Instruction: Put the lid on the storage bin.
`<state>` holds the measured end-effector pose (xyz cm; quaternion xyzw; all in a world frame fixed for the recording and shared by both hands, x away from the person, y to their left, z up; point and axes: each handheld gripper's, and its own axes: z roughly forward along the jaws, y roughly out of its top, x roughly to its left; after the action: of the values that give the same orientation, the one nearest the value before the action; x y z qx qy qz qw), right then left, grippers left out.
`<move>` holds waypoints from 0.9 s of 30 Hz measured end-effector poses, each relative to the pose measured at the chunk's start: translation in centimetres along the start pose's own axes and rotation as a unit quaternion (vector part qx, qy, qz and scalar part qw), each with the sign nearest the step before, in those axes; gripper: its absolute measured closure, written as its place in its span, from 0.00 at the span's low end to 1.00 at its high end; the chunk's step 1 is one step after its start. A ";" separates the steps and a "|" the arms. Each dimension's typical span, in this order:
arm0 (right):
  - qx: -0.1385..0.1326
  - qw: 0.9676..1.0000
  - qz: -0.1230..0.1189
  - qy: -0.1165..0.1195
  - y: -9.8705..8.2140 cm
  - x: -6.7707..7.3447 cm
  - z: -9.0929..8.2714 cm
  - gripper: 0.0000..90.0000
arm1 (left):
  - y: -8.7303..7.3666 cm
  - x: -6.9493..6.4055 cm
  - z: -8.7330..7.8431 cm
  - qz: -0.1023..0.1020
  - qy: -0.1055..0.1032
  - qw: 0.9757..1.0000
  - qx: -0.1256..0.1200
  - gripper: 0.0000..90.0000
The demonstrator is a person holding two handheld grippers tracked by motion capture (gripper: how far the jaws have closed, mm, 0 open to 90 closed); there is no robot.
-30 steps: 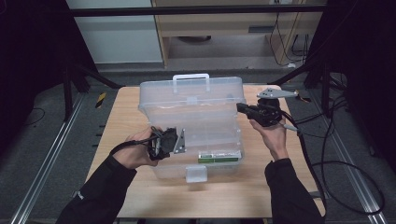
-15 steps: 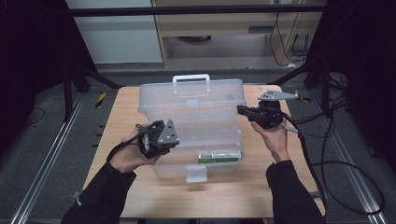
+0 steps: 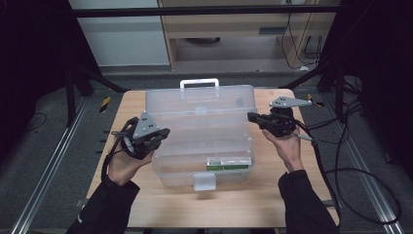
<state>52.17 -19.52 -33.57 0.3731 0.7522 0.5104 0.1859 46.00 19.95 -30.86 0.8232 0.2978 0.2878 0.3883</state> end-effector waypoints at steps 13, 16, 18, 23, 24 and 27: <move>0.007 1.000 -0.005 0.005 -0.6 0.3 -0.3 1.00 | -2.9 2.5 0.4 -0.080 0.039 0.996 -0.017 0.99; 0.008 1.000 -0.009 0.005 -0.8 0.4 -0.4 1.00 | -3.1 2.5 0.6 -0.083 0.046 0.995 -0.018 0.99; 0.009 1.000 -0.006 0.006 -1.0 0.5 -0.5 1.00 | -3.3 2.5 0.6 -0.087 0.048 0.995 -0.020 0.99; 0.013 1.000 -0.010 0.008 -1.4 0.7 -0.7 1.00 | -3.9 2.6 0.7 -0.094 0.048 0.994 -0.023 0.99; 0.012 1.000 -0.011 0.009 -1.5 0.7 -0.7 1.00 | -4.0 2.6 0.7 -0.092 0.048 0.994 -0.024 0.99; 0.012 1.000 -0.014 0.007 -1.7 0.9 -0.8 1.00 | -4.2 2.4 0.7 -0.092 0.049 0.994 -0.023 0.99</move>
<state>50.41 -19.74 -34.67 0.3609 0.7650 0.5011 0.1829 47.01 23.50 -34.05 0.7679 0.3843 0.2972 0.4175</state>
